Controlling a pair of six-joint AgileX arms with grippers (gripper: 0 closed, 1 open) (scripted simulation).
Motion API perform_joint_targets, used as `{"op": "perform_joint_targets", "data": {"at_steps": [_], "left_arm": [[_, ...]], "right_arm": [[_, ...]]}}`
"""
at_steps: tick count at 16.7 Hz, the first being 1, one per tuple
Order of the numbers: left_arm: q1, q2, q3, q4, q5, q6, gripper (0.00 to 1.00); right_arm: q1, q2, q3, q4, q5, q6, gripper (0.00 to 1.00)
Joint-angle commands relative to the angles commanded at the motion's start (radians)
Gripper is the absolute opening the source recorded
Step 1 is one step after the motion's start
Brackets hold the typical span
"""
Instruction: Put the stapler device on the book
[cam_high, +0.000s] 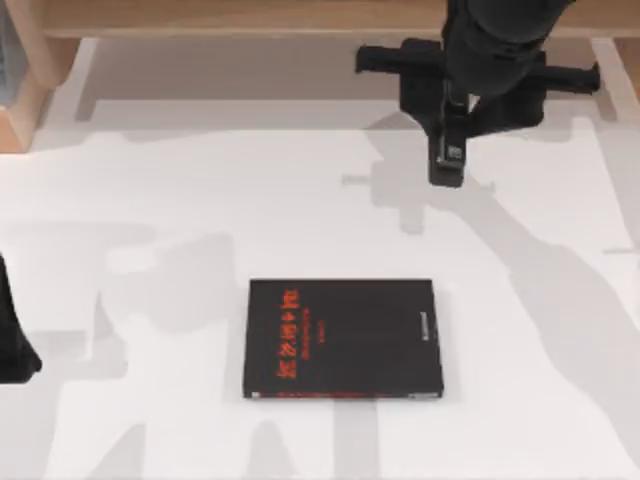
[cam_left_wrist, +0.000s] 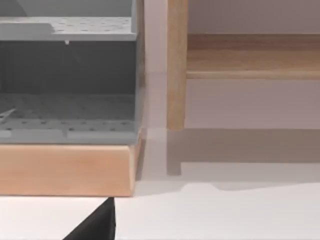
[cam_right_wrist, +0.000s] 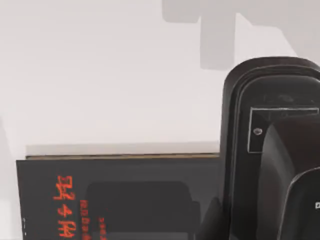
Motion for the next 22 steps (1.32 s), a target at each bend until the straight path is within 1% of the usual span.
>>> {"op": "perform_joint_targets", "data": {"at_steps": [4, 8, 11, 17, 22], "left_arm": [[0.000, 0.000, 0.000, 0.000, 0.000, 0.000, 1.00], [0.000, 0.000, 0.000, 0.000, 0.000, 0.000, 1.00], [0.000, 0.000, 0.000, 0.000, 0.000, 0.000, 1.00], [0.000, 0.000, 0.000, 0.000, 0.000, 0.000, 1.00], [0.000, 0.000, 0.000, 0.000, 0.000, 0.000, 1.00]], "right_arm": [[0.159, 0.062, -0.118, 0.079, 0.002, 0.104, 0.00], [0.240, 0.119, -0.202, 0.138, 0.001, 0.177, 0.00], [0.261, 0.139, -0.226, 0.159, 0.001, 0.205, 0.00], [0.257, 0.137, -0.228, 0.161, 0.000, 0.208, 0.00], [0.258, 0.151, -0.258, 0.204, 0.000, 0.206, 0.00]]}}
